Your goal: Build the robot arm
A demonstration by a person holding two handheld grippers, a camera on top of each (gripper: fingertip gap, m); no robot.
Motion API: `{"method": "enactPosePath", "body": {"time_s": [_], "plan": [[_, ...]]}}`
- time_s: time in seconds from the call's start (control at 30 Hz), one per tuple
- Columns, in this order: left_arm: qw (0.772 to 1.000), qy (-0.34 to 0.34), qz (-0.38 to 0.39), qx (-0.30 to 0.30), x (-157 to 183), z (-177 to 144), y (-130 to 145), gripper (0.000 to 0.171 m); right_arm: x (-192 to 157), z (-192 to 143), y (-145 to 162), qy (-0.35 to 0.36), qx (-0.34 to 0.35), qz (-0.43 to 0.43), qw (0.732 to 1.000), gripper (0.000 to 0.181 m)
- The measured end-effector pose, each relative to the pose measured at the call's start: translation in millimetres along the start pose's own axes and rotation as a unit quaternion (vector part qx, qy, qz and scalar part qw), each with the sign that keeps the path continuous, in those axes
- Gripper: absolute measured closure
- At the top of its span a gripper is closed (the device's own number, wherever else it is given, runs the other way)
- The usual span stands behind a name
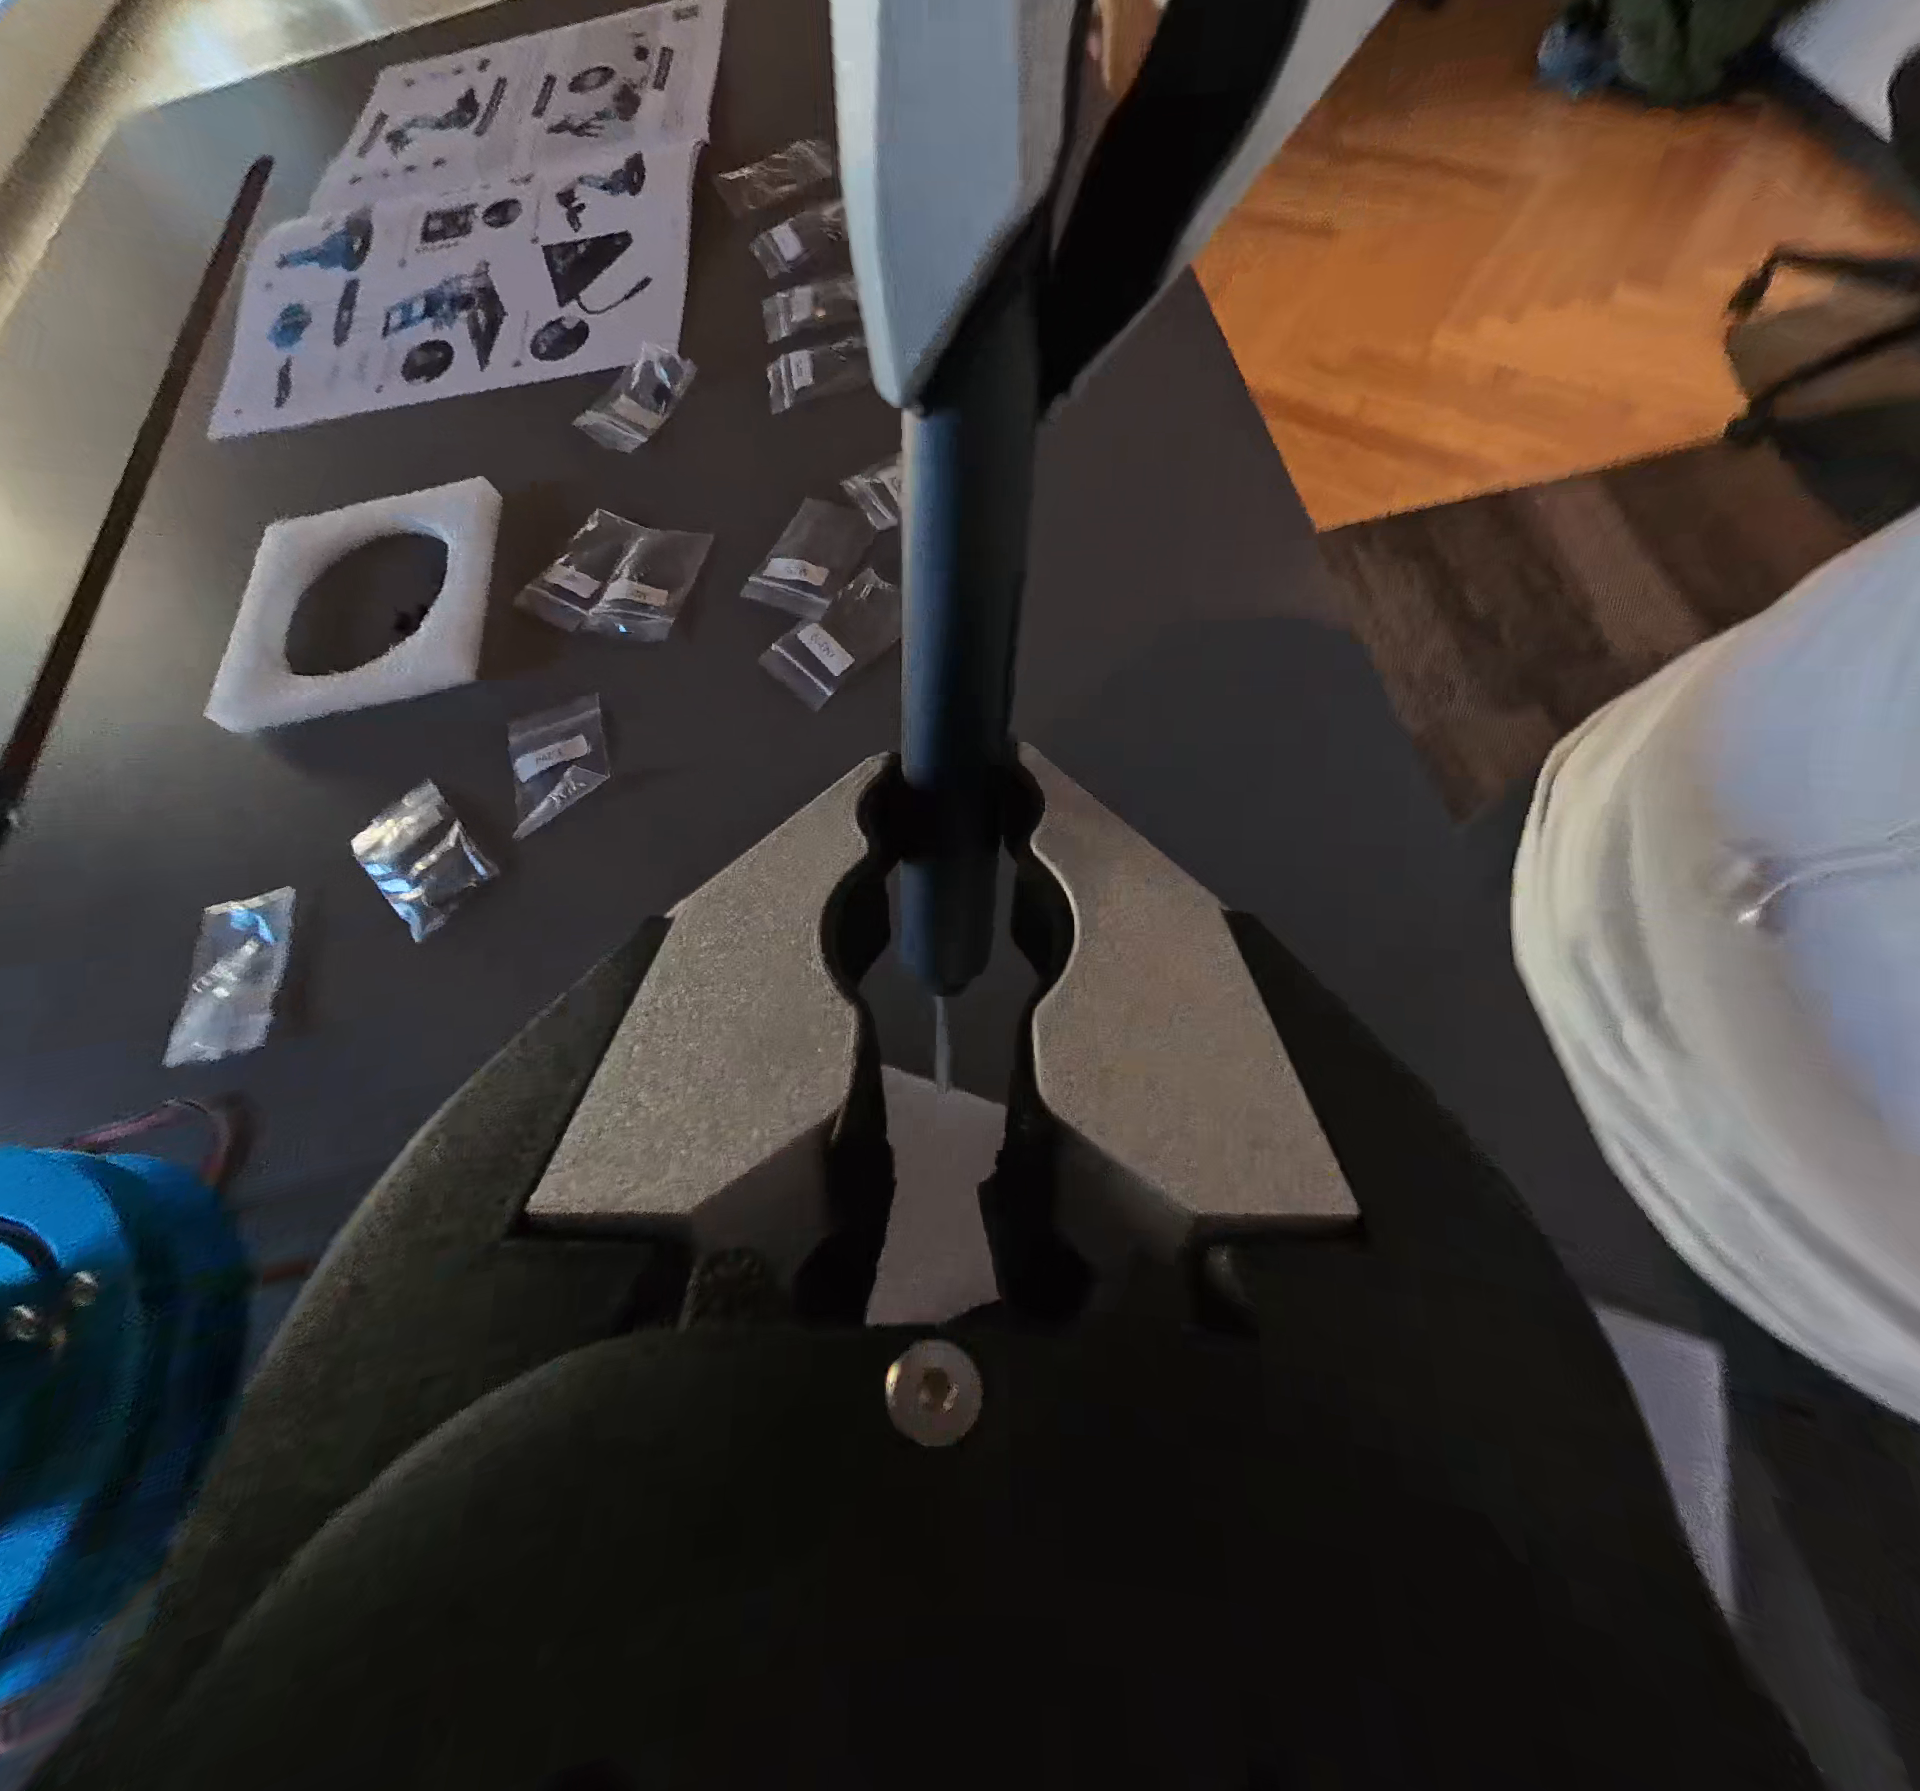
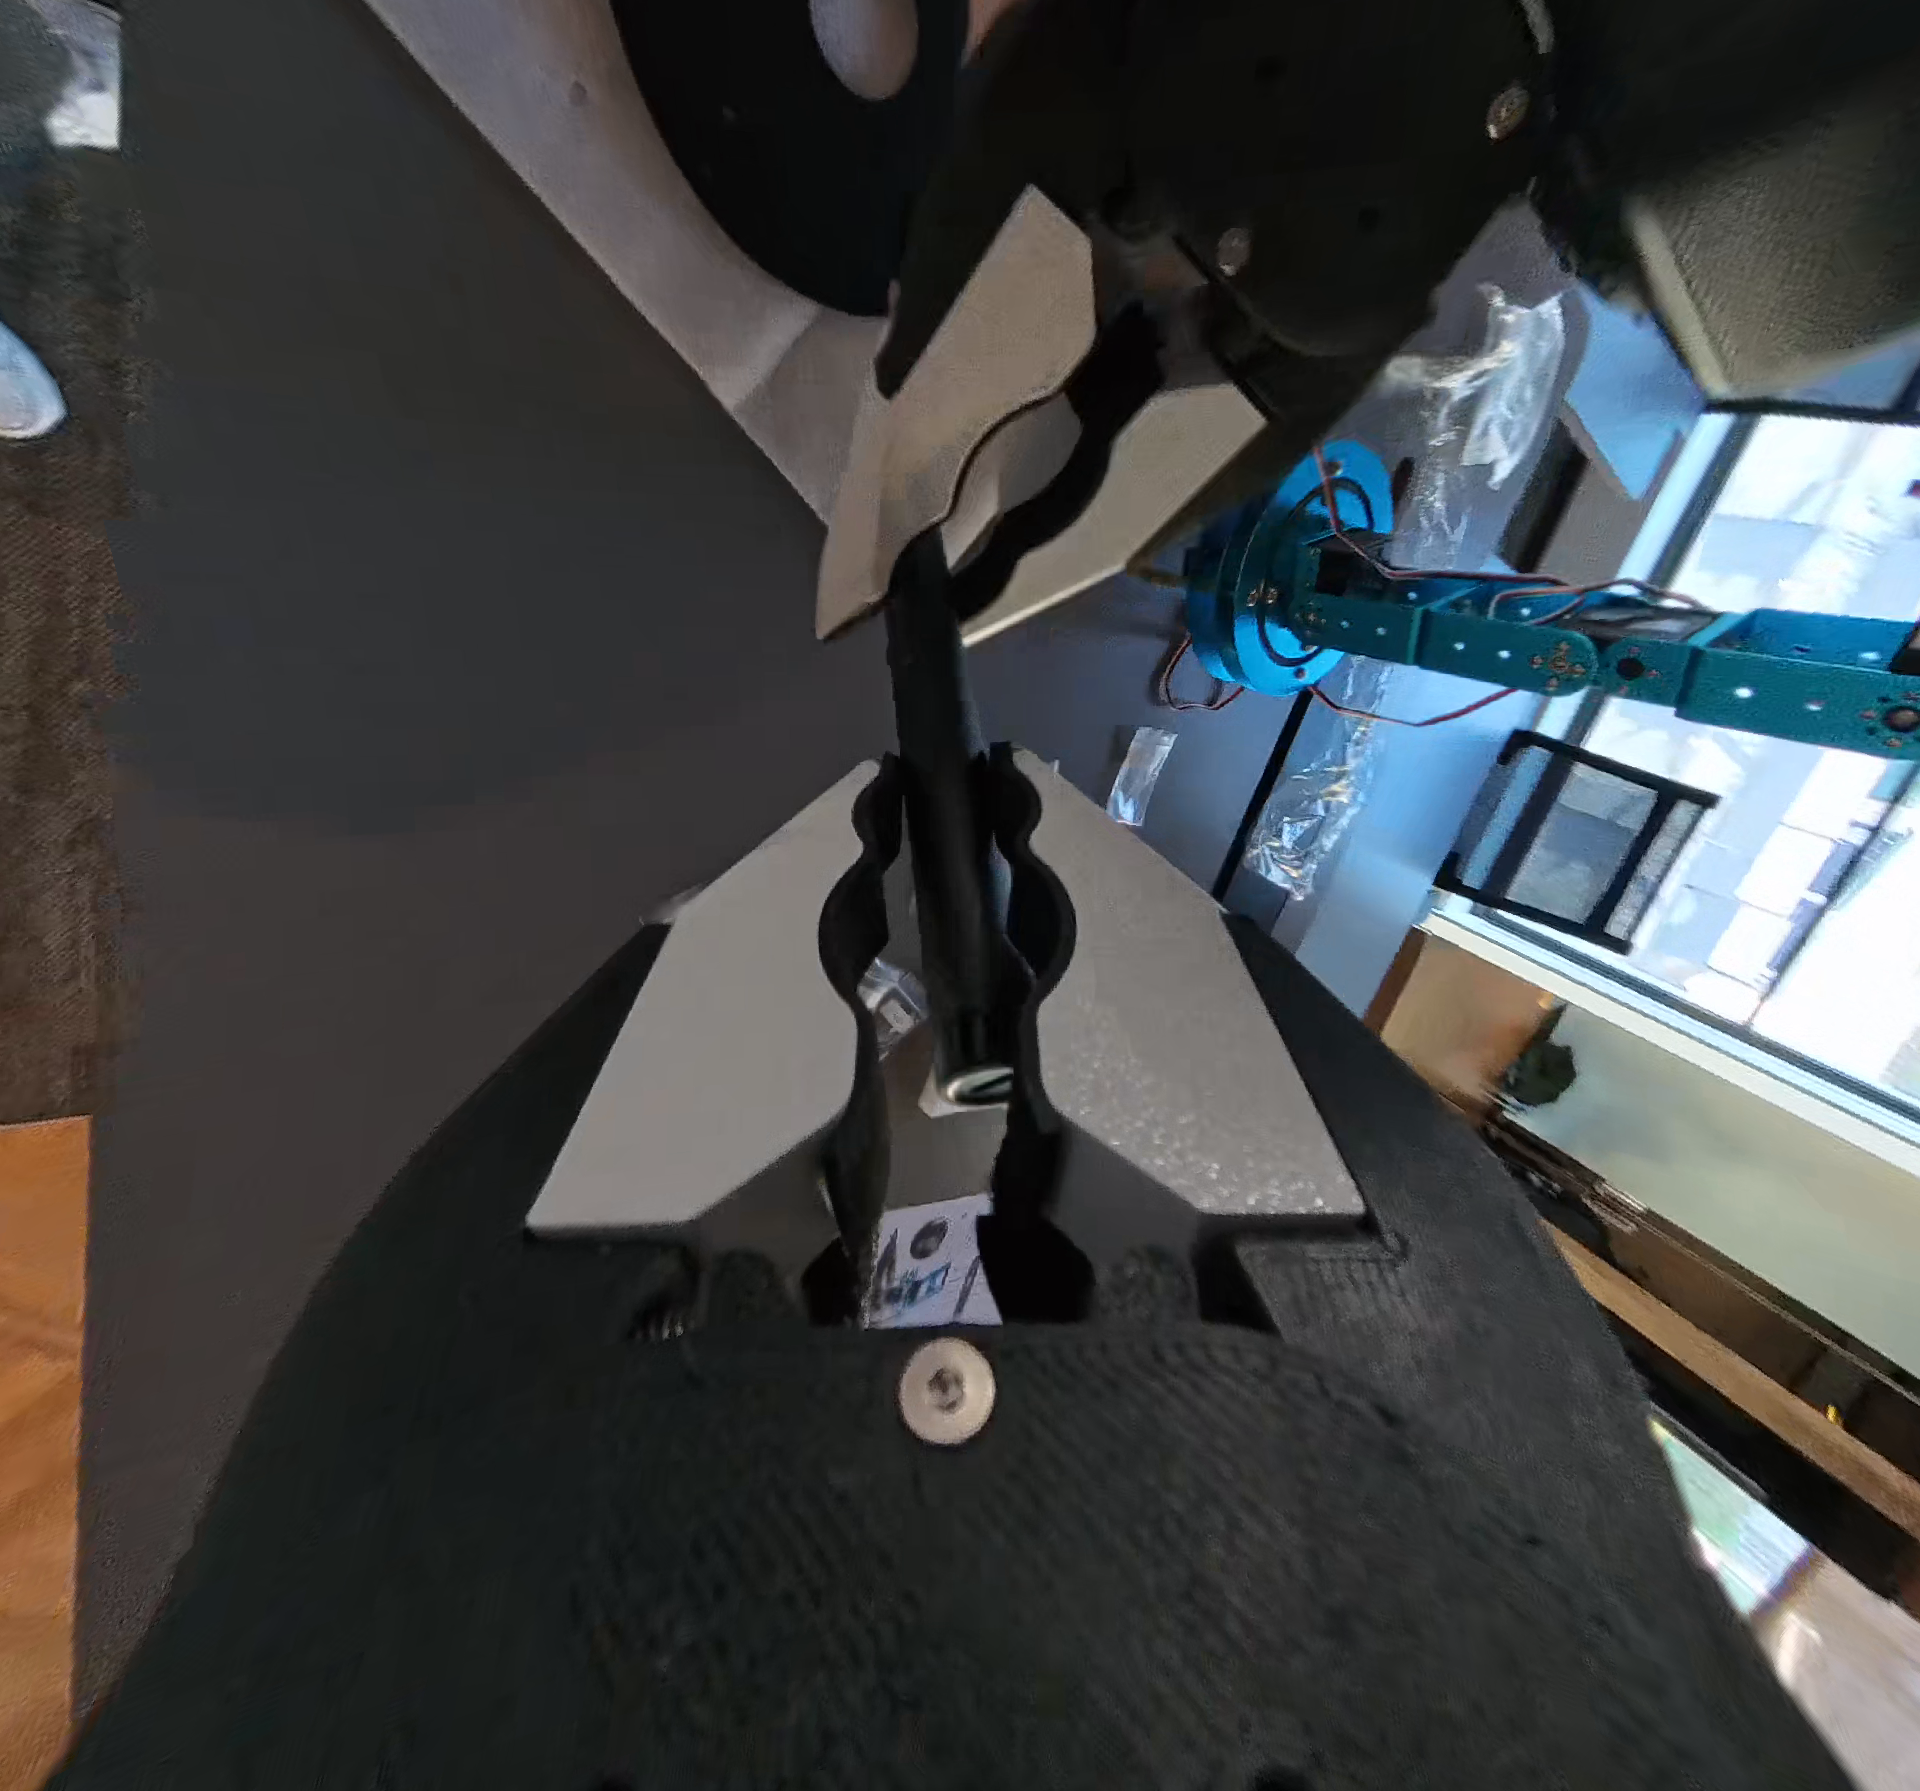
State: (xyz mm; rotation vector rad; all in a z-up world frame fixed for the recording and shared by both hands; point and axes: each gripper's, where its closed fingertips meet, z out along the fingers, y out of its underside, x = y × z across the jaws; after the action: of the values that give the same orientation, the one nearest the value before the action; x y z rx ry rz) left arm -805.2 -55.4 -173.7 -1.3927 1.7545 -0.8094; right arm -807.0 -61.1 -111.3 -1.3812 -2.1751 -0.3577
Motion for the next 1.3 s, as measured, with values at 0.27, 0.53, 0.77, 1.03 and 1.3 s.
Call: {"method": "enactPosePath", "body": {"time_s": [0.27, 0.53, 0.77, 1.03, 1.3], "plan": [[0.964, -0.062, -0.191, 0.172, 3, -51, -31, 0.155, 79, -57, -26, 0.095, 0.153, 0.053, 0.982, 0.131], [0.919, -0.111, -0.253, 0.281, 12, -112, -34, 0.156, 99, -55, -68, -0.011, 0.562, 0.486, 0.669, 0.119], [0.922, -0.11, -0.26, 0.266, 9, -141, -17, 0.156, 123, -18, -137, -0.054, 0.592, 0.483, 0.642, 0.166], [0.93, -0.077, -0.201, 0.297, 12, -251, -30, 0.103, 120, 21, -182, -0.003, 0.525, 0.459, 0.717, 0.166], [0.971, -0.069, -0.135, 0.185, 7, -221, -38, 0.156, 108, 20, -197, -0.022, 0.532, 0.417, 0.737, 0.166]]}}
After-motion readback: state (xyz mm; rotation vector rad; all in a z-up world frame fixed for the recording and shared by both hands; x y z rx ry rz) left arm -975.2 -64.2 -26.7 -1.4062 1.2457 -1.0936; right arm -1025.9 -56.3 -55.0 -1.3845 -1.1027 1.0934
